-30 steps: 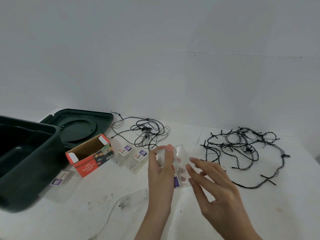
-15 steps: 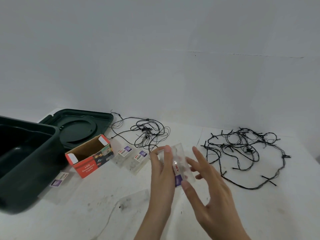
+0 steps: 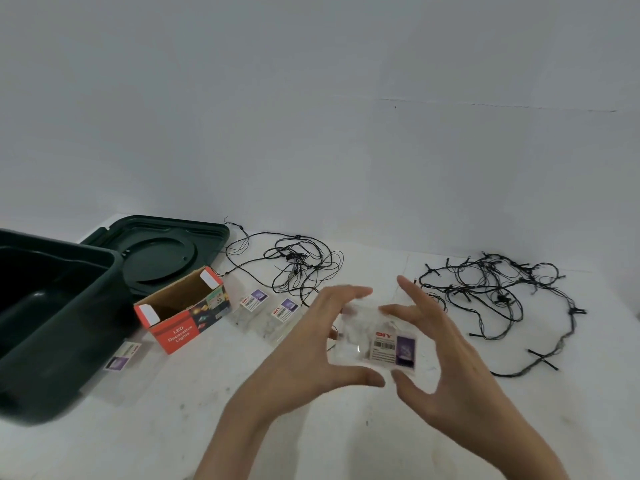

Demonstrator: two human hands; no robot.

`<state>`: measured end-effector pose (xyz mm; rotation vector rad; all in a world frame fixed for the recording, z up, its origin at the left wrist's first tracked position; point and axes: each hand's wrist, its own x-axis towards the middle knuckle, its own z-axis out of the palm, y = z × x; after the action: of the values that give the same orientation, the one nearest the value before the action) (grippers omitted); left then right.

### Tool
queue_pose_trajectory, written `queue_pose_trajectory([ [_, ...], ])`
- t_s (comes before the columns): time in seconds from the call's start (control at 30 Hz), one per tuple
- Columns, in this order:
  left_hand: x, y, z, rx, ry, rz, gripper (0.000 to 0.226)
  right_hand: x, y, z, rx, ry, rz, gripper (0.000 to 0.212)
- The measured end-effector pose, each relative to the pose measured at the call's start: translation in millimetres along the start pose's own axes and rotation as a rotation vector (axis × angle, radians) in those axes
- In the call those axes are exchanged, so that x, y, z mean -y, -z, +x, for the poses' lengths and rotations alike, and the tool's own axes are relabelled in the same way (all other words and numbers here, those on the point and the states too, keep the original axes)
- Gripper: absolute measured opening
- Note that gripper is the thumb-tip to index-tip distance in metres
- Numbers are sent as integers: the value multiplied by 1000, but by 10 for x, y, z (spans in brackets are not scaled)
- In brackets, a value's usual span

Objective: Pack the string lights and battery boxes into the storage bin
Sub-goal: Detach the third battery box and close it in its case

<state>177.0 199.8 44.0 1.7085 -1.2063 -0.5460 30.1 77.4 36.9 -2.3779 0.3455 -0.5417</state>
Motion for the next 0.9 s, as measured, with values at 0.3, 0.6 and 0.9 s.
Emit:
queue_pose_trajectory([
  [0.3,22,67,37,-61,36,89,63,-1,87,7,-15,33,-42,109],
  [0.6,75,38,5,-88,30,57,62,-15,69,55,15,-6,57,108],
  [0.9,174,95,-78,-142,72,38,64,-17,-50,123,-27,1,125,99],
])
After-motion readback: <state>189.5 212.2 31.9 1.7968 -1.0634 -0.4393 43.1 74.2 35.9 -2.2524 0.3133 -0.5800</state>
